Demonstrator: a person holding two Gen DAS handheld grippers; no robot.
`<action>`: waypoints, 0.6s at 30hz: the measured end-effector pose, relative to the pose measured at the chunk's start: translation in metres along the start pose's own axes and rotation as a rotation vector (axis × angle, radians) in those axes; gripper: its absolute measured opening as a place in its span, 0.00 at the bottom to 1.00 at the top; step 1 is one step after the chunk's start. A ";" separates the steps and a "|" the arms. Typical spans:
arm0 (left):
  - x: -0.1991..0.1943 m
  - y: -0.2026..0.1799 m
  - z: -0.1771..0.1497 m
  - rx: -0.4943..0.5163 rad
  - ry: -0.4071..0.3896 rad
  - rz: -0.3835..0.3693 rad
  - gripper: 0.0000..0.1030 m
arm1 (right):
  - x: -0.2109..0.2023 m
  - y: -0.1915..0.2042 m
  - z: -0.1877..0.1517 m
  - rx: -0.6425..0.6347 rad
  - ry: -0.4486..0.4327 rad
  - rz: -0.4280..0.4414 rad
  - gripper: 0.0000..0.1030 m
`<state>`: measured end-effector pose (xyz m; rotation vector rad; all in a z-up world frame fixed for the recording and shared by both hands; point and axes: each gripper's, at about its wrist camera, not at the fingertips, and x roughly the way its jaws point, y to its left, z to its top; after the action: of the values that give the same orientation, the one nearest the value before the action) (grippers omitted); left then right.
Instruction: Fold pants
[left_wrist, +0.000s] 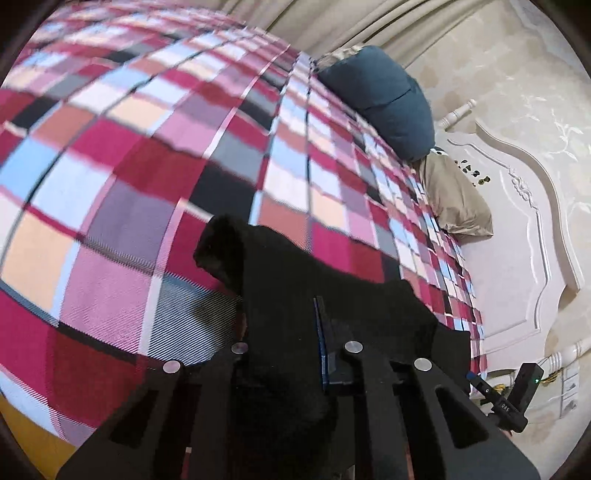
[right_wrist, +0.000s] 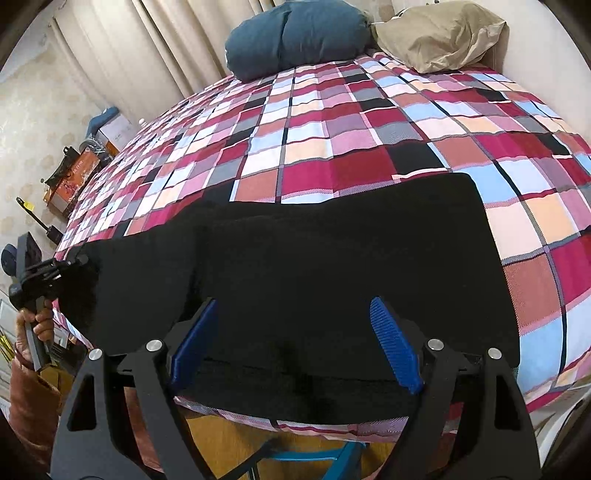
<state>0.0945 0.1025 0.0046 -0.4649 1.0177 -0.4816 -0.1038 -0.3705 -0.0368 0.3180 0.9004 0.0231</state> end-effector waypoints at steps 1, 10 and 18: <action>-0.004 -0.009 0.001 0.012 -0.014 0.000 0.16 | -0.001 -0.001 0.000 0.001 -0.001 0.001 0.81; -0.017 -0.092 0.005 0.162 -0.083 0.004 0.16 | -0.007 -0.002 -0.005 0.007 -0.009 0.007 0.81; 0.002 -0.167 -0.016 0.335 -0.079 0.039 0.16 | -0.015 -0.004 -0.009 0.010 -0.024 0.021 0.81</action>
<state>0.0539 -0.0347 0.0922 -0.1635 0.8482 -0.5823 -0.1209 -0.3745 -0.0315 0.3369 0.8734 0.0341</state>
